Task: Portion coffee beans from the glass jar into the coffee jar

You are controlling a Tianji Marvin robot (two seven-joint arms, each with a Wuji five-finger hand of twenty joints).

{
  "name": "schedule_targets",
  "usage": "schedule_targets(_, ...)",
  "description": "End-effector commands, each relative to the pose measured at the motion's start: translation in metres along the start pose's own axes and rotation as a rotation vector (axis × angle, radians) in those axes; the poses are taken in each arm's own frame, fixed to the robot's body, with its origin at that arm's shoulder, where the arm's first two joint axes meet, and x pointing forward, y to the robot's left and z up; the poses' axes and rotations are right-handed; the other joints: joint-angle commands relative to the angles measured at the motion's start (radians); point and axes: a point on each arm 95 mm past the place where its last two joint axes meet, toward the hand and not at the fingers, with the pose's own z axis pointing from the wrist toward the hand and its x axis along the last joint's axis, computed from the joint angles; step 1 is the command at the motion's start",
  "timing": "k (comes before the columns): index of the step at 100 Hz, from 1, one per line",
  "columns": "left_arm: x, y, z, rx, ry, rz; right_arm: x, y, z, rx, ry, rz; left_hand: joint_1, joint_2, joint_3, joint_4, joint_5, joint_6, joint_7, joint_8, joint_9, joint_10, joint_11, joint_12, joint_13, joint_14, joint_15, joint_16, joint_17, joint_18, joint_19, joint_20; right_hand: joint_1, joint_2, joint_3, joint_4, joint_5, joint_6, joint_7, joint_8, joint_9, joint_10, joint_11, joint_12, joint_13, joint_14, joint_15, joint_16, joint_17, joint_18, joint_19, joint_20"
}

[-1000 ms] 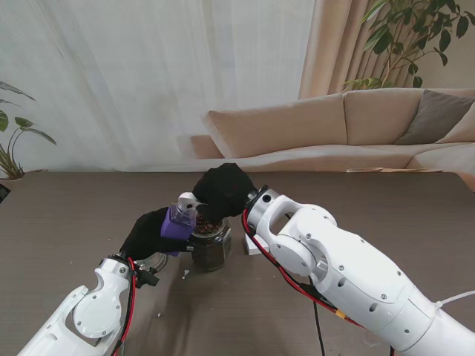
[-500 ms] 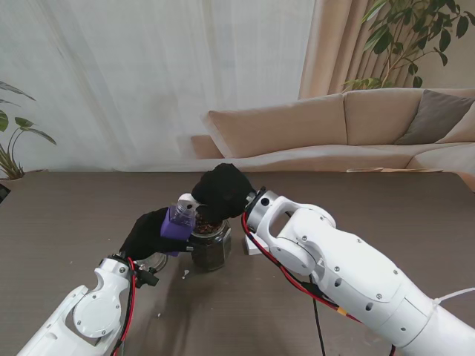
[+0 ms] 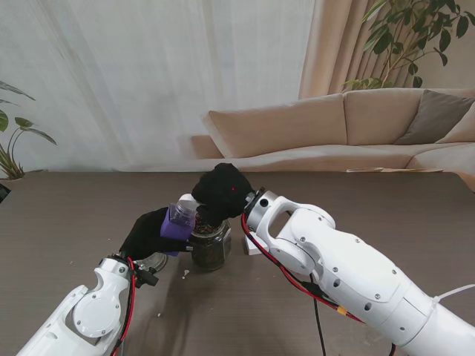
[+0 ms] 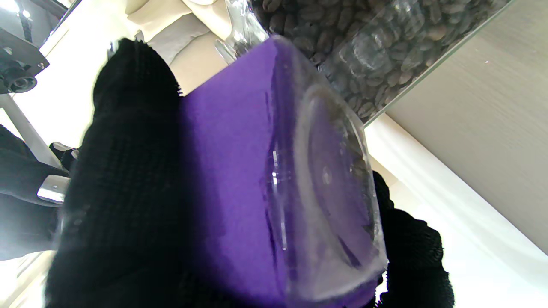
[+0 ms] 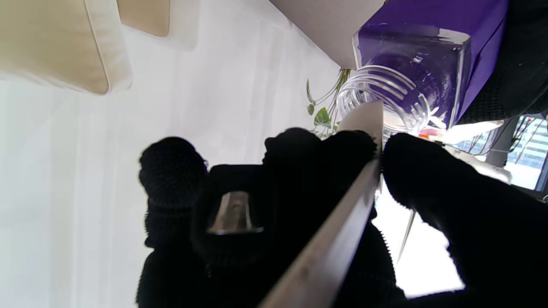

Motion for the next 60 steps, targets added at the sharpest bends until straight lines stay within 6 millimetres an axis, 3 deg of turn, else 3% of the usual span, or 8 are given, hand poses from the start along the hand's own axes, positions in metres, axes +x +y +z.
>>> schedule_targets(1,0.008,0.003,0.004,-0.016,0.026,-0.007,0.005,-0.001,0.0,0.015,-0.015,0.044,0.378,0.574,0.387,0.036,0.077,-0.126,0.144,0.063,0.072,-0.031,0.105,0.044,0.052,0.052,0.147,0.039,-0.051,-0.065,-0.014,0.015,-0.019,0.01,0.015,0.002,-0.02,-0.048,0.032,0.01,0.005,0.004,0.009,0.0,0.025,-0.099,0.011,-0.002,0.083,-0.018,0.007,-0.008)
schedule_targets(35,0.007,0.004,0.0,-0.014,0.016,-0.003,-0.017,0.001,-0.01,0.044,-0.167,0.219,0.378,0.574,0.387,0.036,0.077,-0.127,0.145,0.062,0.072,-0.032,0.106,0.045,0.053,0.05,0.148,0.039,-0.05,-0.064,-0.013,0.015,-0.011,0.003,0.015,-0.001,-0.024,-0.039,0.035,0.008,0.001,0.015,0.01,0.0,0.025,-0.087,0.009,-0.003,0.079,-0.009,0.006,-0.008)
schedule_targets(60,0.008,0.001,-0.002,-0.007,0.017,0.004,-0.036,-0.006,-0.029,0.085,-0.259,0.328,0.378,0.573,0.387,0.036,0.078,-0.125,0.145,0.061,0.072,-0.03,0.106,0.045,0.054,0.051,0.149,0.039,-0.05,-0.065,-0.013,0.015,-0.007,0.002,0.013,-0.001,-0.024,-0.029,0.036,0.002,0.0,0.021,0.01,-0.001,0.025,-0.079,0.011,-0.003,0.074,0.004,0.007,-0.006)
